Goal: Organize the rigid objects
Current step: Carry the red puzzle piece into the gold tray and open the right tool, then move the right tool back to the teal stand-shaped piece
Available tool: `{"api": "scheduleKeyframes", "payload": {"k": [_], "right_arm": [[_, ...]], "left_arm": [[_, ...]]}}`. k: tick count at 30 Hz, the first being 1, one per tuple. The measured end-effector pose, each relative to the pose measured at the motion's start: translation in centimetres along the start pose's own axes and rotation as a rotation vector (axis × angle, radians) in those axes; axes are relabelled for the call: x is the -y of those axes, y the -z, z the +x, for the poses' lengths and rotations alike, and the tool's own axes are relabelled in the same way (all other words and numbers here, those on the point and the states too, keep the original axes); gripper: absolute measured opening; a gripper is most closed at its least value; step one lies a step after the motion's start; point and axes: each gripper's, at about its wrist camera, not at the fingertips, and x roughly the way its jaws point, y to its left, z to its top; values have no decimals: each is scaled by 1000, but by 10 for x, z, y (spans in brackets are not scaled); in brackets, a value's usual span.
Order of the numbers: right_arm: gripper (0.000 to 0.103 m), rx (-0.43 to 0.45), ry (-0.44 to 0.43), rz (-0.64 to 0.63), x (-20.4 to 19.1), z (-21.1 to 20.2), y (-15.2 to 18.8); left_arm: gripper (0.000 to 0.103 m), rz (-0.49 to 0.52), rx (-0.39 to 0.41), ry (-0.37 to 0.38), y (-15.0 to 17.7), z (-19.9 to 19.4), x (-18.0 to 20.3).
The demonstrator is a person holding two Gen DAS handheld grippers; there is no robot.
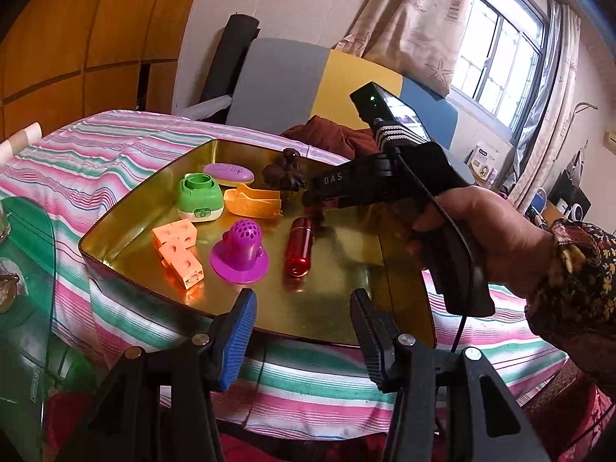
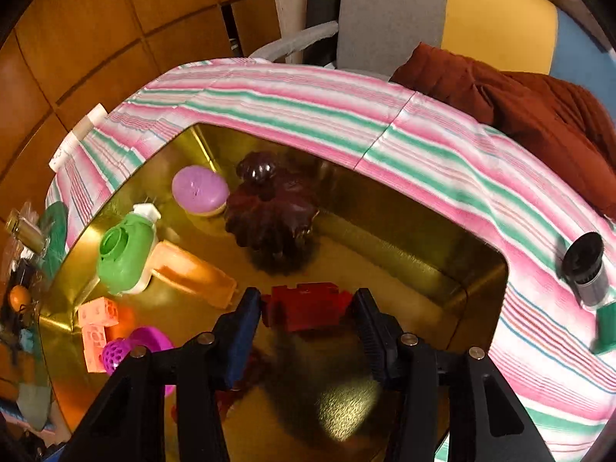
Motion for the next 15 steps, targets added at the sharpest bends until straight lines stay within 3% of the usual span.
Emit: {"api": "scheduleKeyframes", "payload": {"k": [1,8,15], "right_arm": [[61,17,-3,10,1,-4,1],[62,157,-13,53,17,-51,19],[67,186,6,126,51,-77,37]], "left_arm": [[51,1,3,3,0,0,0],[51,24,6,0,0,0,7],[51,95,19,-2,2,-4,25]]}}
